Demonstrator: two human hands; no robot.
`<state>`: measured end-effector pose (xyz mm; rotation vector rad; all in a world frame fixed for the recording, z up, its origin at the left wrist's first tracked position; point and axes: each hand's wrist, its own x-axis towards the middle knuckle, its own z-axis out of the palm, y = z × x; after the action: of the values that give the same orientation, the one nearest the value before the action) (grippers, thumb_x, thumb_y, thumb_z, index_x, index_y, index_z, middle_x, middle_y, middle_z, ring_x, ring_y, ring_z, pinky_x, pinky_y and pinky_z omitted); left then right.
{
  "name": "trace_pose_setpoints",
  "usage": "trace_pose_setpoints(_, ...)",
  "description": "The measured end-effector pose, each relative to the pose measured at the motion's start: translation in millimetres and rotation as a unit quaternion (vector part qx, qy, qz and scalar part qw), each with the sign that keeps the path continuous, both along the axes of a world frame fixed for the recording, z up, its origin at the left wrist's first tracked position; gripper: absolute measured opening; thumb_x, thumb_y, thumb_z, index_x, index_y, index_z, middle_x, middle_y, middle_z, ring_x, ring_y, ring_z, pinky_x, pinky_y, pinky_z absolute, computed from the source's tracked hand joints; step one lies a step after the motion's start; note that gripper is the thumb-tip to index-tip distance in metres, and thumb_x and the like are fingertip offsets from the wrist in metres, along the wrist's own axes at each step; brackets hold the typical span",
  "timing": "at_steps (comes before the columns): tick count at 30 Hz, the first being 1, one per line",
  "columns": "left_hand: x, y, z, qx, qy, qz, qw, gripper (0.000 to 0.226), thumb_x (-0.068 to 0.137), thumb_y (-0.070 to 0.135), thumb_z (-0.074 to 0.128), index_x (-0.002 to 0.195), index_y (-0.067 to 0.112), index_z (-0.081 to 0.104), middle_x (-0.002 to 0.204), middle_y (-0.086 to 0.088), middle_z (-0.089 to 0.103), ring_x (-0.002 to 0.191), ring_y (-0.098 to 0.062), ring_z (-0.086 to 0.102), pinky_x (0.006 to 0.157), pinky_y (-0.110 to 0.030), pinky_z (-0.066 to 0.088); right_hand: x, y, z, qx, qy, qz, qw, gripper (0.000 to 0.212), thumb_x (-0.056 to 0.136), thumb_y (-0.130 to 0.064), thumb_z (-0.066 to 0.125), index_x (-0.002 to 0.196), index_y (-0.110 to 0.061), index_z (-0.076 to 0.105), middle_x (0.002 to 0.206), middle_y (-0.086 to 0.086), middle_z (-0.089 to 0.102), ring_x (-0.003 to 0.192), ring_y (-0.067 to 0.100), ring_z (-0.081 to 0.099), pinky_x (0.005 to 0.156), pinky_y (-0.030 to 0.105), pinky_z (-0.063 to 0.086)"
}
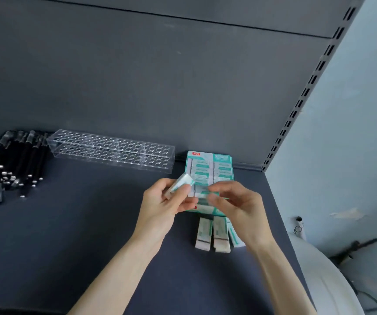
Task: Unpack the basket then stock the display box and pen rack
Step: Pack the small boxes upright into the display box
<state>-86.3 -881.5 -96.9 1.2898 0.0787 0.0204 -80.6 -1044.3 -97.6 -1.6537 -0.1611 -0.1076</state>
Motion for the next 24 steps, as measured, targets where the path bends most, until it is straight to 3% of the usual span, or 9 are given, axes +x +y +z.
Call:
trace_pose_setpoints(4,26,16,-5,0.052,-0.004,0.001,0.999,0.005,0.09,0.008,0.061,0.092,0.003,0.063,0.079,-0.002,0.074,0.07,-0.017,0.071,0.06,-0.021,0.054,22,10,1,-0.116,-0.008,-0.076,0.99,0.019,0.078,-0.004,0.072,0.087,-0.021,0.068,0.095,-0.01,0.07,0.087,0.01,0.067,0.078,0.029,0.056)
trace_pose_setpoints(7,38,26,-13,0.072,0.015,0.029,0.997,0.005,0.091,0.009,0.06,0.089,0.01,0.064,0.073,0.001,0.07,0.062,-0.011,0.067,0.055,-0.021,0.053,35,17,-2,-0.21,-0.029,-0.126,0.969,0.018,0.078,-0.006,0.073,0.092,-0.016,0.071,0.094,-0.018,0.062,0.083,0.001,0.064,0.078,0.018,0.053)
trace_pose_setpoints(10,40,27,-20,0.044,0.048,0.04,0.997,0.009,0.092,0.008,0.058,0.087,0.01,0.065,0.079,-0.004,0.065,0.057,-0.008,0.061,0.054,-0.021,0.052,43,23,-5,-0.256,-0.048,-0.138,0.956,0.019,0.075,-0.003,0.075,0.093,-0.011,0.072,0.093,-0.016,0.054,0.076,0.002,0.061,0.073,0.005,0.046)
trace_pose_setpoints(14,36,23,-25,0.035,0.055,0.029,0.997,0.013,0.092,0.006,0.056,0.089,0.012,0.067,0.071,0.008,0.067,0.06,-0.006,0.061,0.056,-0.021,0.052,48,26,-7,-0.305,-0.056,-0.139,0.94,0.017,0.076,-0.004,0.074,0.091,-0.011,0.073,0.089,-0.02,0.051,0.074,-0.002,0.057,0.068,0.001,0.04)
trace_pose_setpoints(17,34,25,-27,0.045,0.039,0.034,0.998,0.014,0.091,0.007,0.058,0.09,0.017,0.068,0.069,0.014,0.067,0.062,-0.001,0.06,0.056,-0.018,0.051,49,26,-9,-0.322,-0.06,-0.135,0.935,0.015,0.077,-0.004,0.073,0.09,-0.011,0.073,0.089,-0.017,0.052,0.073,0.003,0.058,0.07,0.008,0.046)
trace_pose_setpoints(21,33,27,-24,0.064,0.031,0.036,0.997,0.021,0.091,0.008,0.058,0.087,0.026,0.069,0.066,0.017,0.064,0.059,0.003,0.056,0.052,-0.014,0.047,50,27,-15,-0.366,-0.069,-0.127,0.919,0.012,0.081,-0.007,0.071,0.092,-0.008,0.073,0.1,-0.006,0.054,0.079,0.02,0.06,0.077,0.035,0.053)
trace_pose_setpoints(24,34,27,-22,0.05,0.042,0.024,0.998,0.023,0.09,0.007,0.06,0.096,0.028,0.066,0.076,0.015,0.07,0.064,0.001,0.06,0.054,-0.014,0.048,51,25,-17,-0.391,-0.068,-0.128,0.909,0.015,0.083,-0.012,0.07,0.097,-0.01,0.073,0.101,-0.008,0.049,0.097,0.02,0.053,0.083,0.036,0.051)
